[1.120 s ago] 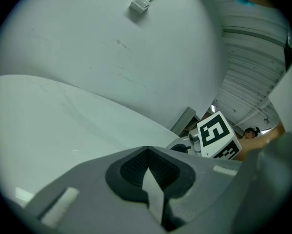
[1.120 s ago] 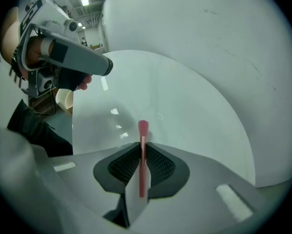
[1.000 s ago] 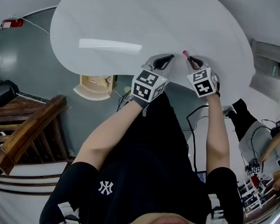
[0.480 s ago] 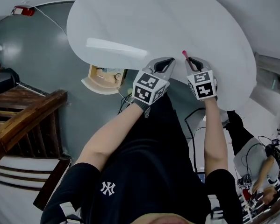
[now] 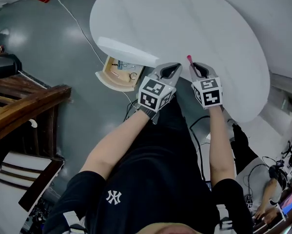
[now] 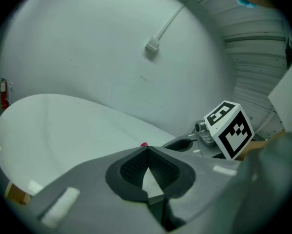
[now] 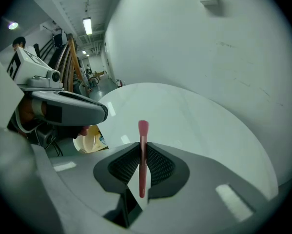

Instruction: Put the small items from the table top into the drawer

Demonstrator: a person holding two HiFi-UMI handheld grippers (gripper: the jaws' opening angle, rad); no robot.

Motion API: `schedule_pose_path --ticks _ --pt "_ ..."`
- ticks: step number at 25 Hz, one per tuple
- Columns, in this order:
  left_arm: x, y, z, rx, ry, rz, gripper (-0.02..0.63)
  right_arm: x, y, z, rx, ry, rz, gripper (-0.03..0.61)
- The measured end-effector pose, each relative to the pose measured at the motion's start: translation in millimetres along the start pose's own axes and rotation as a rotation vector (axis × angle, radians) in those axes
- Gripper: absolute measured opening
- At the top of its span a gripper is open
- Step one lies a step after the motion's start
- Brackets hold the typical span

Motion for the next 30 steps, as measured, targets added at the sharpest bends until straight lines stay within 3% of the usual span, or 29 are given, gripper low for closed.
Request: schedule_pose_path --ticks 12,30 --pt "80 -24 42 0.061 0.148 -0.08 0.0 -29 36 77 -0.021 0.144 -0.073 0.071" --pt "192 -78 118 0.207 0.414 -0.175 0.0 -103 69 206 0.111 0.339 -0.084 0.072"
Point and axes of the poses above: the fingertips, and each gripper's own axes: x backward along the fingers, z to its left, y out of its top, the point moved 9 cm from there along x, backward along the fingers, and after that the axes turned 2 degrees about -x, right-handed, at the moved point
